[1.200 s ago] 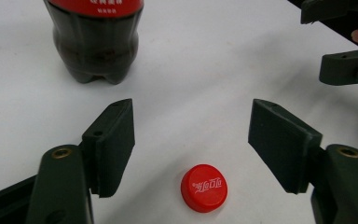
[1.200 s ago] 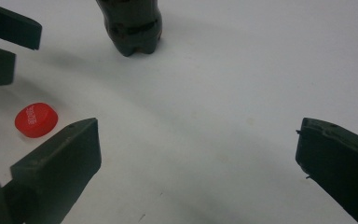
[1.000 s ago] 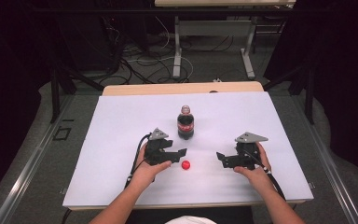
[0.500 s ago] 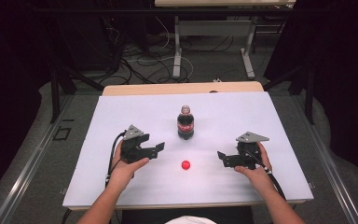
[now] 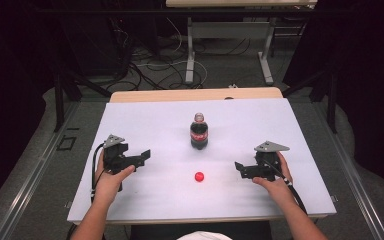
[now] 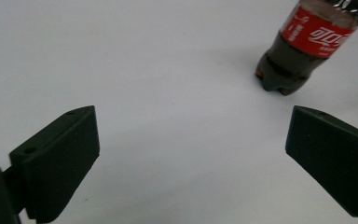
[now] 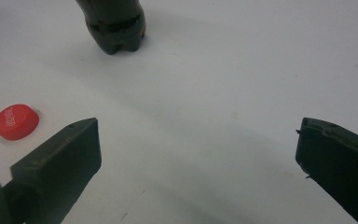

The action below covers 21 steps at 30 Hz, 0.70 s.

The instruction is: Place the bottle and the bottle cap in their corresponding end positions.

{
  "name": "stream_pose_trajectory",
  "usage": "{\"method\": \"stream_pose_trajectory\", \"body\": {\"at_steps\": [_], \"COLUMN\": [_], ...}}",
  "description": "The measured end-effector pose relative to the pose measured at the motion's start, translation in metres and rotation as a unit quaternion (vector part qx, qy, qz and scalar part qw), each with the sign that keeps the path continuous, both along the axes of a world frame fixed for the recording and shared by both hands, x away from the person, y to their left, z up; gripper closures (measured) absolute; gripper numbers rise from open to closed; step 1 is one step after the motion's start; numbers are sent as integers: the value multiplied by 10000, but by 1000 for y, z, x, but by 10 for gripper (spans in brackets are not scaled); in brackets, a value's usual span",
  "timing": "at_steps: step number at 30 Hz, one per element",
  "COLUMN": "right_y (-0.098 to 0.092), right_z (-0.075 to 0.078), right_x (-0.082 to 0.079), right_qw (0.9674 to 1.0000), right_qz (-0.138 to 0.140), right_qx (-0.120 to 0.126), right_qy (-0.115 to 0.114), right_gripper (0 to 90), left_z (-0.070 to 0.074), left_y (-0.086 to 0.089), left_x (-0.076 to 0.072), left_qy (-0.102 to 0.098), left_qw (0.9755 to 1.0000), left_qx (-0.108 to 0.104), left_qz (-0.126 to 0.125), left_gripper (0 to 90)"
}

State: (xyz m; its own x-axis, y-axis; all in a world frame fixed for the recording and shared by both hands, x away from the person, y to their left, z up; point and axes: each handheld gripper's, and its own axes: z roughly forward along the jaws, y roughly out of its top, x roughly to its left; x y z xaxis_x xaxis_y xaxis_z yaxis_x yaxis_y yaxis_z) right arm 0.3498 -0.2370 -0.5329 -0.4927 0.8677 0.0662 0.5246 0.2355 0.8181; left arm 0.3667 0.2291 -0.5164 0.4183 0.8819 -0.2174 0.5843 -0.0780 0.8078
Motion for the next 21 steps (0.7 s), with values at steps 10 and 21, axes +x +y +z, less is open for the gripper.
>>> {"method": "stream_pose_trajectory", "body": {"at_steps": [10,21], "right_y": [-4,-8], "right_z": [-6,-11], "right_x": [3,7], "right_qw": [9999,9997], "right_qz": [-100,-202], "right_qx": [-22,-34], "right_qy": [47,139], "right_gripper": [0,0], "left_z": [-22,-32], "left_y": [19,33], "left_x": [5,6], "left_qy": [216,146], "left_qw": [9989,9980], "left_qx": [-164,49], "left_qz": [393,608], "left_gripper": [8,13]}}
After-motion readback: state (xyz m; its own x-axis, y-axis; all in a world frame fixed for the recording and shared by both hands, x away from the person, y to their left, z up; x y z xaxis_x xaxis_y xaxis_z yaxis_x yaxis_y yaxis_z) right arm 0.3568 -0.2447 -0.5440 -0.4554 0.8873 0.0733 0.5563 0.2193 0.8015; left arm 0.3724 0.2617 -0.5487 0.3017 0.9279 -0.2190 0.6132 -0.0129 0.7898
